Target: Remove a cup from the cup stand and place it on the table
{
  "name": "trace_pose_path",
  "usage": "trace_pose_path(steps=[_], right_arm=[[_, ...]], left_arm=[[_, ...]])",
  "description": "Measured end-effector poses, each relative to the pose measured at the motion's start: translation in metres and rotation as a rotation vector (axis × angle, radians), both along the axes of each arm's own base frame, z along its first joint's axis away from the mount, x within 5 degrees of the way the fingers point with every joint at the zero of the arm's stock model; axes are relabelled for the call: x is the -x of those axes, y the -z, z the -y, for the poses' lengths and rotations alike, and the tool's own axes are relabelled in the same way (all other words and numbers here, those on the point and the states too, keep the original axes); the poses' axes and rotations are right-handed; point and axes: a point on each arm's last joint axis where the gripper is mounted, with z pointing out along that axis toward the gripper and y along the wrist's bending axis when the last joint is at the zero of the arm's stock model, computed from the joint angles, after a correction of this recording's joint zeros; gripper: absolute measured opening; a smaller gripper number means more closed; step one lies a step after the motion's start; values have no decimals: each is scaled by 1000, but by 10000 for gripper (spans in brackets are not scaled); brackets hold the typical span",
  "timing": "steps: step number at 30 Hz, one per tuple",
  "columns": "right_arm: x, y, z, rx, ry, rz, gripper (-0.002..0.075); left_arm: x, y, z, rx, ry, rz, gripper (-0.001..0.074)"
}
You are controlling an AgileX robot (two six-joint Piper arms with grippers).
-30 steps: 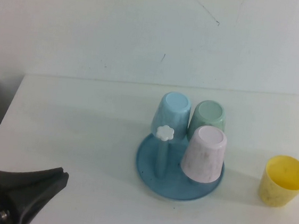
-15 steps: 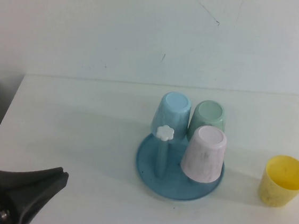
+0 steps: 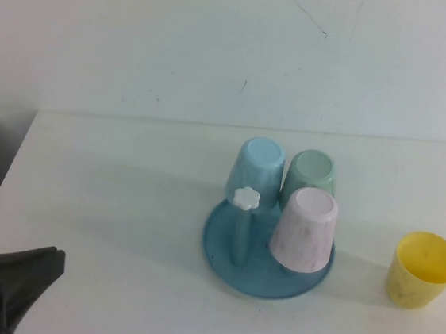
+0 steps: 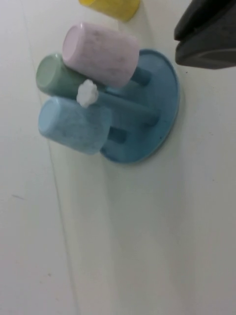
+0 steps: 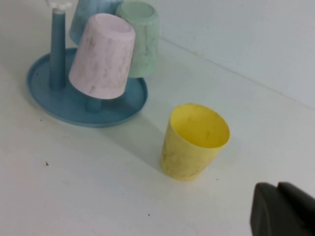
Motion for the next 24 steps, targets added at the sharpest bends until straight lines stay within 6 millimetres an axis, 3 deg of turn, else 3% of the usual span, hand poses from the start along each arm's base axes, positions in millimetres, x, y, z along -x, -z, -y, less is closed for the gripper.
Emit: trace_pose_path(steps=[7, 13, 20, 24], right_arm=[[0, 0, 0, 0, 0, 0, -1], [0, 0, 0, 1, 0, -1, -1], [0, 0, 0, 1, 0, -1, -2], [0, 0, 0, 1, 0, -1, -1]], left_arm=[[-8, 4, -19, 8, -177, -26, -2], [5, 16, -38, -21, -207, 78, -2], [30, 44, -54, -12, -289, 206, -2], [36, 70, -56, 50, -331, 181, -2]])
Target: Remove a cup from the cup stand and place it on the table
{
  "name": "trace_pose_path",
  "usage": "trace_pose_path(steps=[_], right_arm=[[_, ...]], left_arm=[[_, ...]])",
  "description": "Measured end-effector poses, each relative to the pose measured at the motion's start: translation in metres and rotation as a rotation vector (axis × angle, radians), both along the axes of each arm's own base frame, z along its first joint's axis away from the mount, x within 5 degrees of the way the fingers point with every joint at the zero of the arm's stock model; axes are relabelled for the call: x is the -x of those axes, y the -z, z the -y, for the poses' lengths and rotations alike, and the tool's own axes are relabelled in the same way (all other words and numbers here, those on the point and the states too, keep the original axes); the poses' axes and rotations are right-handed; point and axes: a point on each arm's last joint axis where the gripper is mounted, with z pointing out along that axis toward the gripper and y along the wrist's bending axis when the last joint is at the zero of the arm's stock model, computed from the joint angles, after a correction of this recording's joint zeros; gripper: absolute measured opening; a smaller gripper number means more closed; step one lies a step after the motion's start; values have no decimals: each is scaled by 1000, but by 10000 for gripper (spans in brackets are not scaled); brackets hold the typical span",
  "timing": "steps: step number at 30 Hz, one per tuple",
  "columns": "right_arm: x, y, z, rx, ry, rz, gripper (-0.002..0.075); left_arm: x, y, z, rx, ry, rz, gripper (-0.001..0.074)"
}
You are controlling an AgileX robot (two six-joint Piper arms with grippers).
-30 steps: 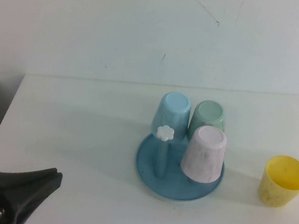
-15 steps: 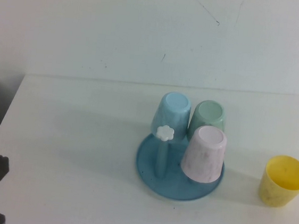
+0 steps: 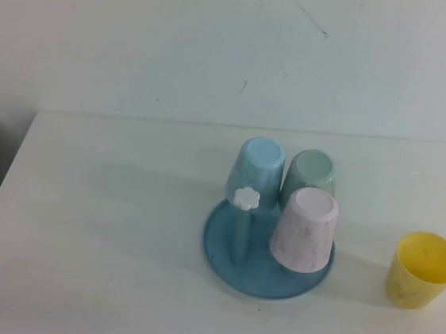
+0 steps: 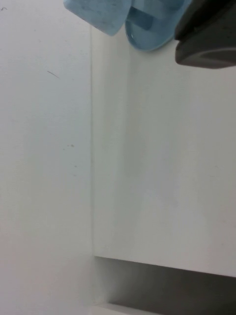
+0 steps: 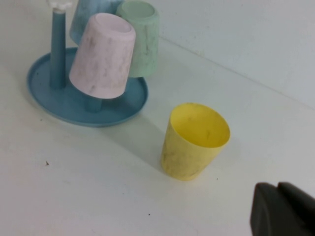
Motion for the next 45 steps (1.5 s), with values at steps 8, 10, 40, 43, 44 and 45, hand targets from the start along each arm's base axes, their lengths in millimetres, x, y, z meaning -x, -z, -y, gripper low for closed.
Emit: trace_pose_path(steps=[8, 10, 40, 43, 44, 45], right_arm=[[0, 0, 0, 0, 0, -1, -2], [0, 0, 0, 0, 0, -1, -2], [0, 0, 0, 1, 0, -2, -2], [0, 0, 0, 1, 0, -2, -2], [0, 0, 0, 1, 0, -2, -2], [0, 0, 0, 1, 0, -2, -2]], left_arm=[[0, 54, -2, -14, -53, -102, -2], [0, 55, -2, -13, -54, -105, -2], [-1, 55, -7, -79, -150, -93, -2], [-1, 55, -7, -79, -150, -93, -2], [-1, 55, -8, -79, -152, -94, -2], [-1, 55, -8, -79, -156, -94, -2]])
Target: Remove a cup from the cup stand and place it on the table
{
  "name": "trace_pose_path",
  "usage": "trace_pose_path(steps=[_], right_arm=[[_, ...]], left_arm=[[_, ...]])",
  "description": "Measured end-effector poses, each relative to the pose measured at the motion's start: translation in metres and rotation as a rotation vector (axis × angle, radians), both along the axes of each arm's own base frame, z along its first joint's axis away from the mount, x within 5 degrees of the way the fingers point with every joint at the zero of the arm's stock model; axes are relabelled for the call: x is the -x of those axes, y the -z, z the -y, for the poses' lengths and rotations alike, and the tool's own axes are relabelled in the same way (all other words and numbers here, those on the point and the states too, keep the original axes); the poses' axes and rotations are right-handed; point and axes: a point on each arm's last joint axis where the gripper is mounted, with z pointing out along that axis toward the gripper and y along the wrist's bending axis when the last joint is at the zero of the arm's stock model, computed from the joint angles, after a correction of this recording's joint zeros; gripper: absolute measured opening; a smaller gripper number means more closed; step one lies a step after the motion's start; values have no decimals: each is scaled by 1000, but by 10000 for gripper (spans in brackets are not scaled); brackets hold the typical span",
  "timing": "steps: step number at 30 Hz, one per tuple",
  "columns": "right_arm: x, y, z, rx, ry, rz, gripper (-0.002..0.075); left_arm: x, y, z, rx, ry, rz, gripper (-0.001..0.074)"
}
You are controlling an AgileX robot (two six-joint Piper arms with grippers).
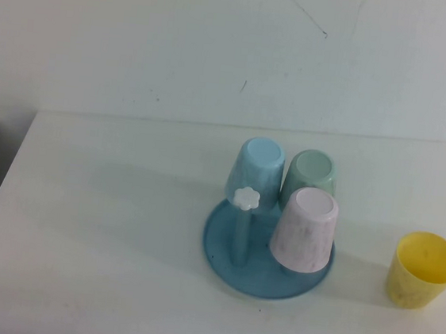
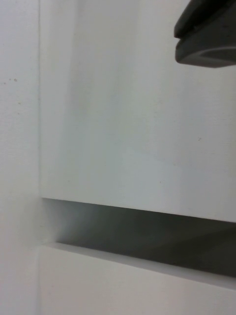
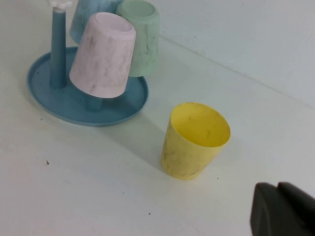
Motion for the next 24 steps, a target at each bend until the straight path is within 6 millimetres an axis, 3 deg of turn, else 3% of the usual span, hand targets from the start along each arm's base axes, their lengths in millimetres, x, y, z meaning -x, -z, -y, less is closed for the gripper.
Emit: trace_pose_path(steps=[24], right_arm=[[0, 0, 0, 0, 0, 0, -2]], left_arm=[[0, 0, -1, 2, -26, 0, -2]])
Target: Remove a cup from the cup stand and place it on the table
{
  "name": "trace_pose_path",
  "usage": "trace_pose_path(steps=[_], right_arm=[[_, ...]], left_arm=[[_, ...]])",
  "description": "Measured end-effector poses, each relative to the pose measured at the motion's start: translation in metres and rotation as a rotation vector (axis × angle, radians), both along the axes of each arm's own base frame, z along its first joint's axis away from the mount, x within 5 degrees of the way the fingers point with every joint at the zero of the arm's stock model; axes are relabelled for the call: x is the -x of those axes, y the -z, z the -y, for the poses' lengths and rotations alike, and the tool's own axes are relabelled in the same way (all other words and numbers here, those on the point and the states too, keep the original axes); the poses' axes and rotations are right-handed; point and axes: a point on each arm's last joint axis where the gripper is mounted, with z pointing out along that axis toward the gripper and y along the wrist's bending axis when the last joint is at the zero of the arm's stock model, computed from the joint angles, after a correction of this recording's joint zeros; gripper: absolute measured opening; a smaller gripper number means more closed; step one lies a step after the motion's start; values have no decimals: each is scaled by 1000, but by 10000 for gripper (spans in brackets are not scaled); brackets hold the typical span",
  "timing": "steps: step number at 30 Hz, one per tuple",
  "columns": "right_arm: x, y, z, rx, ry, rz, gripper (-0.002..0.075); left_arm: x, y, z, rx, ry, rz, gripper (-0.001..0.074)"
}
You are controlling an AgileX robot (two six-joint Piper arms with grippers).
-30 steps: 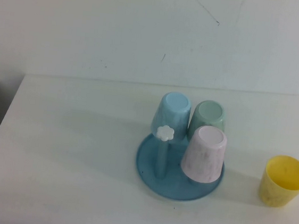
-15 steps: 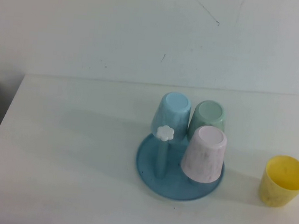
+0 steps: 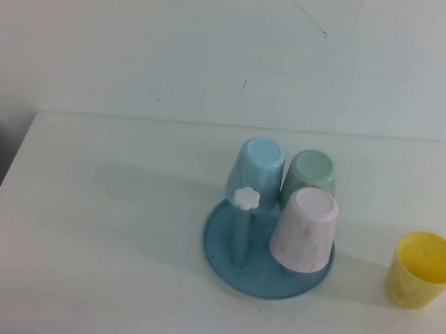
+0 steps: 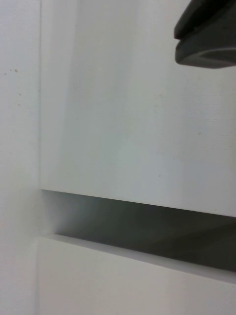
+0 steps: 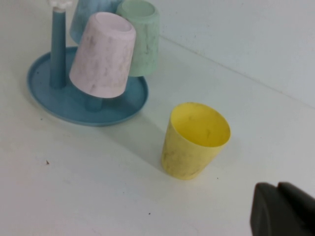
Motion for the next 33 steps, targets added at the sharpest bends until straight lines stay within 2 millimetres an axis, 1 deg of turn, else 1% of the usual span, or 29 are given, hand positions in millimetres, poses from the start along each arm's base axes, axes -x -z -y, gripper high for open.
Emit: trace_pose_path(steps=[7, 13, 15, 19, 24, 26, 28, 33], right_arm=[[-1, 1, 2, 25, 9, 5, -2], [1, 14, 5, 51, 52, 82, -2], [0, 21, 6, 43, 102, 119, -2], [-8, 46, 8, 23, 213, 117, -2], [-13, 80, 12, -63, 359, 15, -2], [-14, 90, 13, -91, 392, -20, -2], [-14, 97, 13, -107, 403, -42, -2], [-16, 97, 12, -142, 411, -18, -3]], left_arm=[[0, 0, 0, -4, 1, 0, -2], [0, 0, 0, -4, 1, 0, -2], [0, 0, 0, -4, 1, 0, -2], [0, 0, 0, -4, 1, 0, -2], [0, 0, 0, -4, 1, -1, -2], [0, 0, 0, -4, 1, -1, -2], [0, 0, 0, -4, 1, -1, -2], [0, 0, 0, -4, 1, -1, -2]])
